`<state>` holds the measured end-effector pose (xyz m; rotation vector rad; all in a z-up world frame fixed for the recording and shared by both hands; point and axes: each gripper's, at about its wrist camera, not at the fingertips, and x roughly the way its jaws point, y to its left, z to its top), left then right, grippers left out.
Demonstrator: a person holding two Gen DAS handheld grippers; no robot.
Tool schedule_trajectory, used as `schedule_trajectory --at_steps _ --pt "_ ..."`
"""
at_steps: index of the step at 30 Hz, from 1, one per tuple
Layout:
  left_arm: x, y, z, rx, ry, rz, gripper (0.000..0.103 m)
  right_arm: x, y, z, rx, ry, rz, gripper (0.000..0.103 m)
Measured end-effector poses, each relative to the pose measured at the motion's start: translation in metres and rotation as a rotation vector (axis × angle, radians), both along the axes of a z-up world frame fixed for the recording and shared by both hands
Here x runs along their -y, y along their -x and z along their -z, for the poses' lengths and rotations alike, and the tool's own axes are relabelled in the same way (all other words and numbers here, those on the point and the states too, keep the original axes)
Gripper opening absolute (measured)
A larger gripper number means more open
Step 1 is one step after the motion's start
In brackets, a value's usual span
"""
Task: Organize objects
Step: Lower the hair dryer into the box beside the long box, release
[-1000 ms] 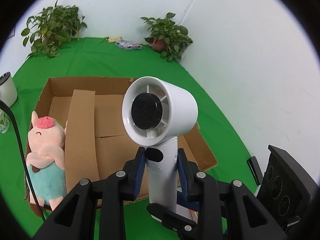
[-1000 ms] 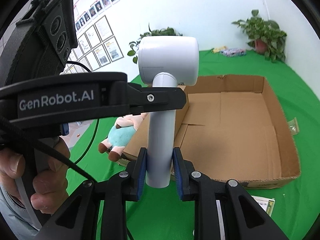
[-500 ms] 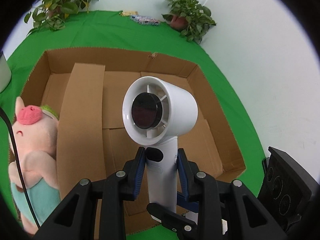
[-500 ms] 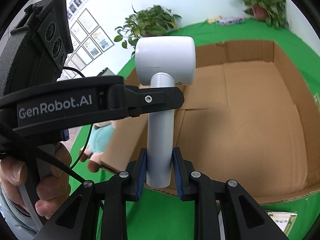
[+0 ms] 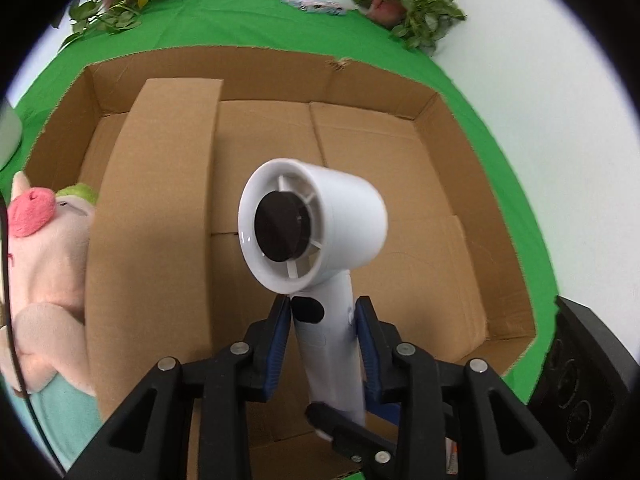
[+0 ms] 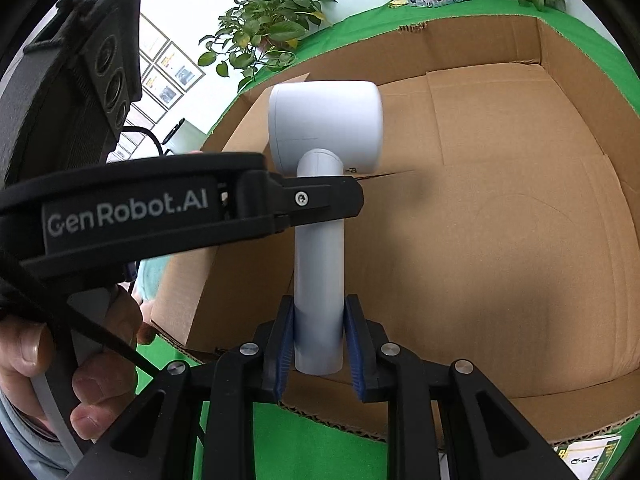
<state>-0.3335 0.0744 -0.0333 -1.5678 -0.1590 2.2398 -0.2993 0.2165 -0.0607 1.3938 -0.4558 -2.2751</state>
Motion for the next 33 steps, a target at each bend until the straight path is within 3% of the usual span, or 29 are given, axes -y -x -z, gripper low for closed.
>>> schedule_trajectory --at_steps 3,11,15,19,28,33 --pt "0.003 -0.003 -0.004 -0.005 0.057 -0.027 0.031 0.002 0.004 0.003 0.01 -0.042 0.014 0.022" --pt "0.029 -0.018 -0.031 -0.051 0.014 -0.028 0.031 0.017 0.012 0.01 0.034 -0.089 0.003 0.022" --pt "0.05 -0.019 -0.042 -0.098 0.026 -0.072 0.031 0.025 0.017 0.012 0.049 -0.101 0.005 0.022" --pt "0.069 -0.016 -0.035 -0.092 0.025 -0.129 0.031 0.035 0.017 0.016 0.054 -0.133 -0.009 0.023" --pt "0.082 -0.025 -0.031 -0.127 -0.003 -0.105 0.031 0.037 0.016 0.008 0.022 -0.146 -0.012 0.026" --pt "0.087 -0.025 -0.03 -0.129 -0.029 -0.104 0.031 0.04 0.019 0.008 0.015 -0.15 -0.024 0.019"
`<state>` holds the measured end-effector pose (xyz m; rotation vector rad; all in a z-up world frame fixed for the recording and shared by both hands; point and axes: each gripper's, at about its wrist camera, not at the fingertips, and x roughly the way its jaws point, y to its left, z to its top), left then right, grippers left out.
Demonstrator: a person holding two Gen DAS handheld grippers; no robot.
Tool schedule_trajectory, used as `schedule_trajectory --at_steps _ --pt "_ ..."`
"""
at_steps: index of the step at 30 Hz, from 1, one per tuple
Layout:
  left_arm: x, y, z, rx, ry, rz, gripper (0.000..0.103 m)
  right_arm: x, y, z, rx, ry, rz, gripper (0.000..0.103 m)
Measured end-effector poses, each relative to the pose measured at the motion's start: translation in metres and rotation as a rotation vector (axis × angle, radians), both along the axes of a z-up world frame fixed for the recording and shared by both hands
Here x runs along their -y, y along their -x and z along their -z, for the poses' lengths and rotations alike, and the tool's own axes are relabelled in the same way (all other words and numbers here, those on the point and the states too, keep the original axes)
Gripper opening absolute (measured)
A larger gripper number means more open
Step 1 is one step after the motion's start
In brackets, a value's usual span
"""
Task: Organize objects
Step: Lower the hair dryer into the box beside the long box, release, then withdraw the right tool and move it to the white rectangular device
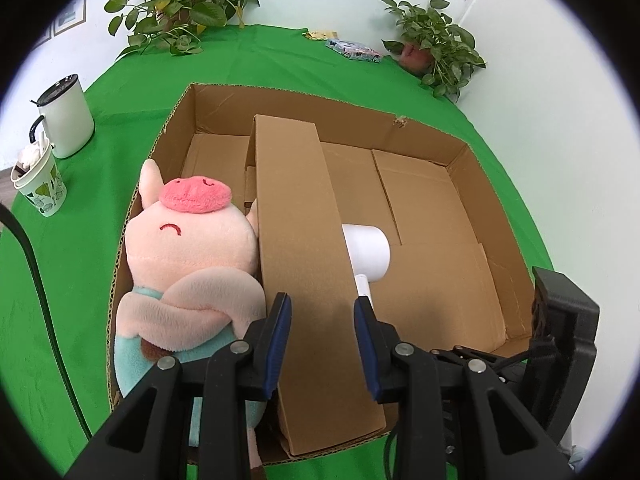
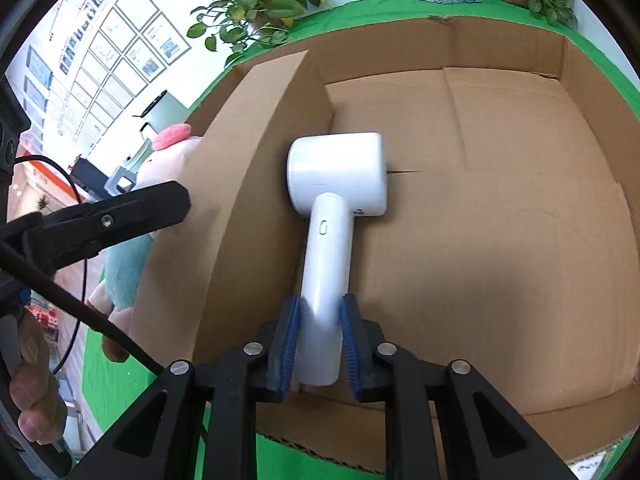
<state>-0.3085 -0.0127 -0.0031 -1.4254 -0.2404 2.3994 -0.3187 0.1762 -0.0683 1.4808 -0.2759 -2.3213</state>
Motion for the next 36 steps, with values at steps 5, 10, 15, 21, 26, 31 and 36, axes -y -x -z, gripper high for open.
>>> schedule_trajectory --at_steps 5,10,15,21,26,31,36 --pt "0.001 0.0 0.0 -0.002 -0.008 0.007 0.031 0.013 -0.006 -0.002 -0.014 -0.047 0.017 0.019" --pt "0.001 -0.001 0.0 -0.007 -0.012 0.006 0.031 0.019 -0.007 -0.004 -0.008 -0.066 0.025 0.019" --pt "0.0 -0.005 -0.002 -0.018 0.009 -0.012 0.031 0.023 -0.004 -0.001 -0.01 -0.06 0.035 0.019" --pt "0.004 -0.022 -0.021 -0.101 0.024 -0.037 0.031 0.013 -0.015 -0.017 -0.051 -0.019 0.048 0.026" --pt "0.0 -0.056 -0.046 -0.248 0.102 -0.068 0.041 0.002 -0.045 -0.042 -0.143 -0.041 0.061 0.064" --pt "-0.016 -0.119 -0.072 -0.56 0.291 -0.184 0.088 -0.018 -0.093 -0.063 -0.256 -0.035 0.123 0.103" --pt "-0.035 -0.164 -0.078 -0.669 0.343 -0.211 0.089 -0.027 -0.132 -0.078 -0.346 -0.181 0.132 0.103"
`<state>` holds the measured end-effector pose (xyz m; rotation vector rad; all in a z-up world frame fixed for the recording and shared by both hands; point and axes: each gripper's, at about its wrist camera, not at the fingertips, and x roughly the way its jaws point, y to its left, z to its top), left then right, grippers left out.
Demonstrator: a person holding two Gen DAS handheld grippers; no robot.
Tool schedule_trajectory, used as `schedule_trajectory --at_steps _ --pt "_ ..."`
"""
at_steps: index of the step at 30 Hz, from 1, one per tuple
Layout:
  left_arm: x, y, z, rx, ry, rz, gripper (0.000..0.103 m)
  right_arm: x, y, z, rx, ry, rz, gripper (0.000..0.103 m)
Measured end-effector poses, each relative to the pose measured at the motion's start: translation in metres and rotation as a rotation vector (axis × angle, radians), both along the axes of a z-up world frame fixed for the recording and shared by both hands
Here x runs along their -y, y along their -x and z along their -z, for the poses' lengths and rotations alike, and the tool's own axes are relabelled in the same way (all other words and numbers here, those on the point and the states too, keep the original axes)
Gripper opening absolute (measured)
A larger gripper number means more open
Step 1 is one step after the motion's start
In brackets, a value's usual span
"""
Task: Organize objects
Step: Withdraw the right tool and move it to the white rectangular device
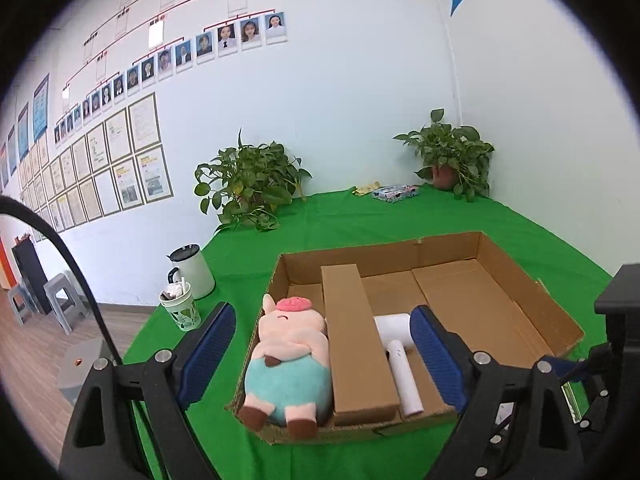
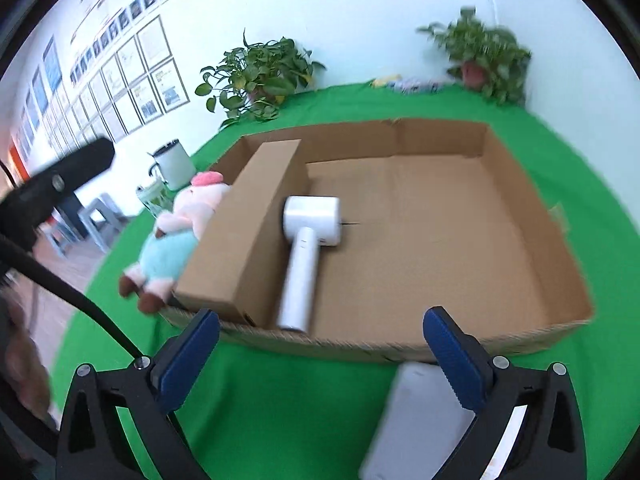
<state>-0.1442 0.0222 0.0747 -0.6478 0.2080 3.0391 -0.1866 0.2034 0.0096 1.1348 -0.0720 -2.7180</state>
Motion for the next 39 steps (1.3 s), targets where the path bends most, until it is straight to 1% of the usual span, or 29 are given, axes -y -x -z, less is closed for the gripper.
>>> schedule_trajectory --at_steps 4,7,10,14,21,25,29,30,31,32,34,36,39 --pt "-0.01 -0.018 0.001 -0.005 0.003 -0.02 0.089 -0.018 -0.031 -0.013 -0.068 -0.048 0.056 0.103" --pt "-0.015 -0.032 0.005 -0.008 -0.001 -0.031 0.089 -0.029 -0.049 -0.018 -0.098 -0.074 0.079 0.103" --pt "-0.02 -0.043 0.012 0.006 -0.003 -0.032 0.089 -0.041 -0.063 -0.018 -0.102 -0.076 0.098 0.103" --pt "-0.023 -0.05 0.025 0.046 -0.03 -0.019 0.089 -0.051 -0.076 -0.012 -0.092 -0.074 0.104 0.103" --pt "-0.025 -0.058 0.036 0.09 -0.044 -0.015 0.089 -0.059 -0.093 -0.003 -0.096 -0.062 0.072 0.103" --pt "-0.017 -0.053 0.041 0.143 -0.08 0.0 0.088 -0.066 -0.101 0.004 -0.085 0.007 0.014 0.102" --pt "-0.011 -0.051 0.049 0.172 -0.115 0.035 0.086 -0.073 -0.113 0.013 -0.075 0.056 -0.06 0.102" --pt "-0.012 -0.051 0.052 0.183 -0.115 0.045 0.083 -0.073 -0.115 0.016 -0.065 0.07 -0.076 0.102" --pt "-0.014 -0.05 0.055 0.195 -0.112 0.052 0.076 -0.072 -0.117 0.021 -0.046 0.085 -0.095 0.102" --pt "-0.015 -0.05 0.06 0.211 -0.104 0.056 0.071 -0.07 -0.117 0.025 -0.028 0.099 -0.113 0.102" --pt "-0.015 -0.047 0.068 0.24 -0.096 0.056 0.055 -0.063 -0.115 0.037 0.014 0.126 -0.147 0.102" --pt "-0.012 -0.045 0.076 0.266 -0.112 0.067 0.049 -0.054 -0.11 0.048 0.048 0.127 -0.165 0.1" --pt "-0.007 -0.044 0.082 0.285 -0.134 0.075 0.049 -0.043 -0.102 0.062 0.086 0.121 -0.169 0.097"
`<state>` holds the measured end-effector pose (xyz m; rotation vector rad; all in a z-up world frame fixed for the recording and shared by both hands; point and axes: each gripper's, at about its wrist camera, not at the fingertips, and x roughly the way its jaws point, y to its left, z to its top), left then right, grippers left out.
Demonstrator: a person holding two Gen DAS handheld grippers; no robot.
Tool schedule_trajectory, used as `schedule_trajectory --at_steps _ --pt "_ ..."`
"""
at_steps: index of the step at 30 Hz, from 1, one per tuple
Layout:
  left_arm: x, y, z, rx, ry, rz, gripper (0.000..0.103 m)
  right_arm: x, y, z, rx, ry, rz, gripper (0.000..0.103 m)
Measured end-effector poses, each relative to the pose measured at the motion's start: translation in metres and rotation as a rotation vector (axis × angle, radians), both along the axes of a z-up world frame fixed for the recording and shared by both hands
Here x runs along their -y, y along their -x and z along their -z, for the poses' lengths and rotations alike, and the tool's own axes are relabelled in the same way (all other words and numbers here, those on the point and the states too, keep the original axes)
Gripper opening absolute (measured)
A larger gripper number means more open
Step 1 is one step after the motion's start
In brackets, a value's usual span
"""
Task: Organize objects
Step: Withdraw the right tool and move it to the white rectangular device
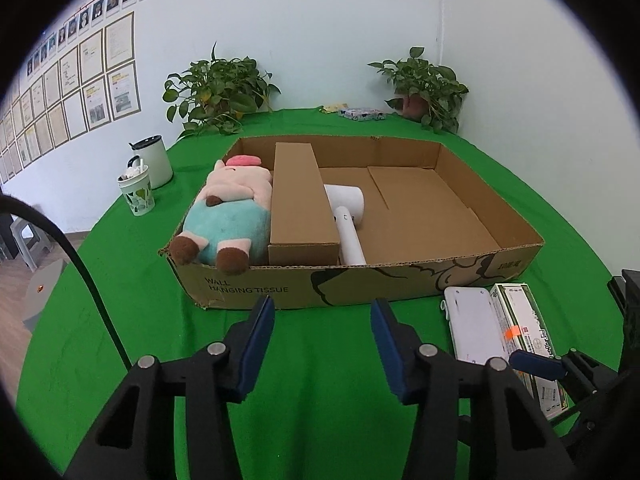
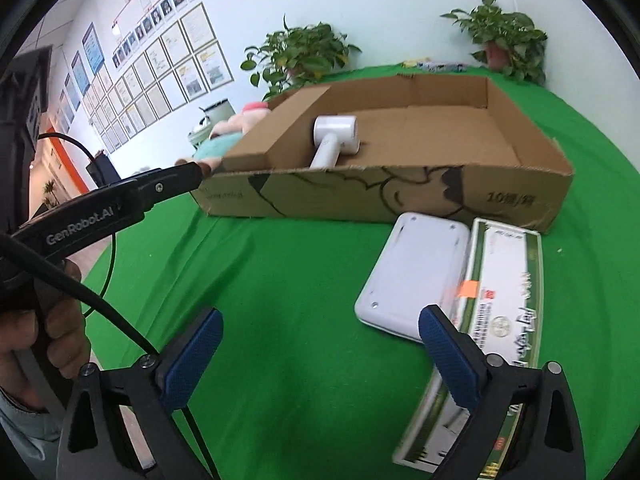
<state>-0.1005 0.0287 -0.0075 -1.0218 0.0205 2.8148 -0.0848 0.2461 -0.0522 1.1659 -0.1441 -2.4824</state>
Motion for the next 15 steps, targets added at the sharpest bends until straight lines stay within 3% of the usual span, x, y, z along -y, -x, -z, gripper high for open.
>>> schedule_trajectory --at_steps 9,15 --pt "0.004 0.007 0.017 0.071 -0.024 0.021 0.051 0.005 0.007 0.024 0.021 -0.054 -0.008 0.095" --pt "0.004 0.012 0.025 0.105 -0.064 0.038 0.051 -0.016 0.022 0.033 0.073 -0.102 0.082 0.095"
